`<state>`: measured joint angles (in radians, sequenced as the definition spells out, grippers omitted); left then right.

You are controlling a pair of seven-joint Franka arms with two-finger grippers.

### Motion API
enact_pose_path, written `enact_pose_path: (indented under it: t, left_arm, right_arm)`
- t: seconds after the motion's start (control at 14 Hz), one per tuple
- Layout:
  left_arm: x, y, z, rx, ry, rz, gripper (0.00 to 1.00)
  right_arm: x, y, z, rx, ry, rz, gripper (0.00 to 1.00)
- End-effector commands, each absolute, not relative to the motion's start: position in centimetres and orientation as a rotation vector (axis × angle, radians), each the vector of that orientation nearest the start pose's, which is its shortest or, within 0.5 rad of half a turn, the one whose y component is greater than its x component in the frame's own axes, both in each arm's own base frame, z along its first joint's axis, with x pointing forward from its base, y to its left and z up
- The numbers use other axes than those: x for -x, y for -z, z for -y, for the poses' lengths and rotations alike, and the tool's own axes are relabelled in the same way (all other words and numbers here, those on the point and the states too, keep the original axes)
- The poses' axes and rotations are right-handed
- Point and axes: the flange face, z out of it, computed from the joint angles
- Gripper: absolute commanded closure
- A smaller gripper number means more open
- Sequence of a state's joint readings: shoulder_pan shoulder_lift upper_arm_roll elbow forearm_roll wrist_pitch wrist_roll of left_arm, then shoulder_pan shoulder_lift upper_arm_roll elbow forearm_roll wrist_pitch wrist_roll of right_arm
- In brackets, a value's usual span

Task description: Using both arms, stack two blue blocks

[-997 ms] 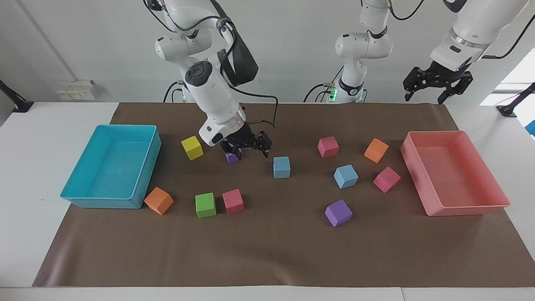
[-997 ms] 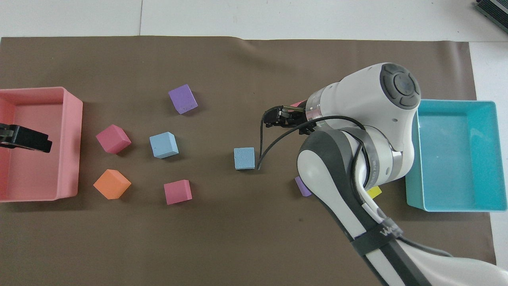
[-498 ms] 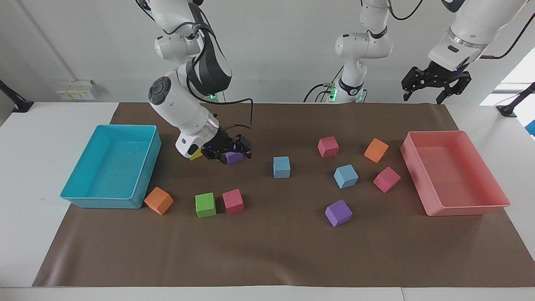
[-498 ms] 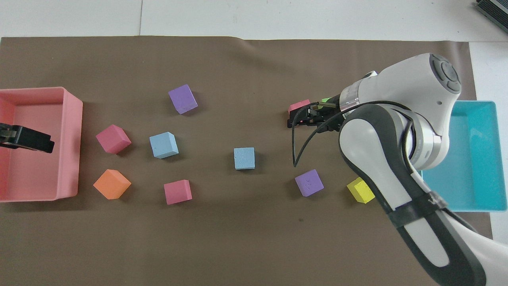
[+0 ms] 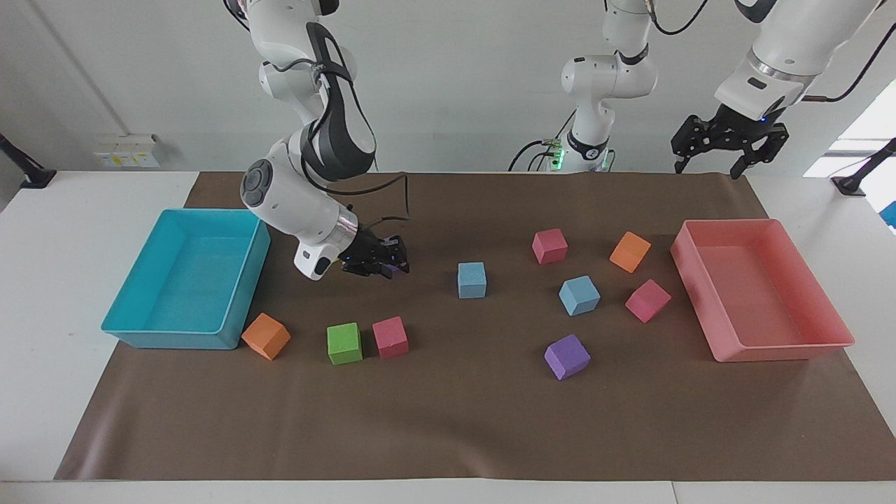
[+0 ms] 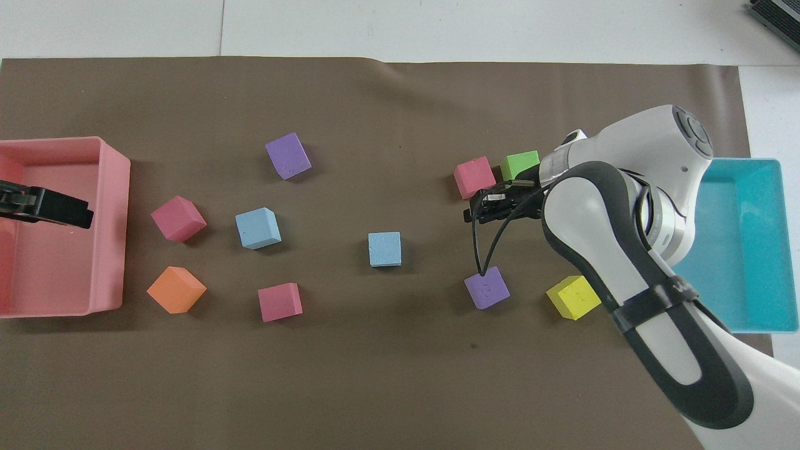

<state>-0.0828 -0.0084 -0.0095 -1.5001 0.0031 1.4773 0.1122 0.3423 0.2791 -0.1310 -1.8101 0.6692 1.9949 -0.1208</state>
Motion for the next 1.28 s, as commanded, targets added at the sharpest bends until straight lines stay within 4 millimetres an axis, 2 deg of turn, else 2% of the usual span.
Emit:
enact_pose_path:
  t: [0.0, 0.21, 0.43, 0.5, 0.71, 0.93, 1.21]
  left_arm:
    - [-56.2, -62.6, 5.4, 3.14, 0.007, -0.249, 0.0]
    - [-58.6, -59.8, 8.7, 3.148, 0.061, -0.183, 0.0]
    - [-59.9, -55.5, 11.3, 3.157, 0.108, -0.121, 0.0]
    - [-60.1, -53.3, 12.5, 3.159, 0.105, -0.101, 0.0]
    - [-59.6, -47.8, 15.5, 3.163, 0.094, -0.073, 0.0]
    - [-58.8, -42.6, 16.8, 3.166, 0.087, 0.006, 0.0]
    - [-57.0, -37.1, 17.7, 3.164, 0.065, 0.037, 0.0]
  right_arm:
    - [-60.5, -36.6, -16.9, 2.524, -0.136, 0.025, 1.0]
    - [-60.7, -33.6, -16.8, 2.44, -0.127, 0.057, 1.0]
    - [-60.4, -30.9, -17.3, 2.398, -0.136, 0.077, 1.0]
    - [-60.2, -30.4, -17.9, 2.388, -0.137, 0.084, 1.0]
    - [-59.0, -28.2, -19.3, 2.352, -0.122, -0.001, 1.0]
    - [-57.7, -27.3, -18.8, 2.346, -0.142, -0.047, 1.0]
    - [-57.4, -27.1, -18.6, 2.338, -0.149, -0.089, 1.0]
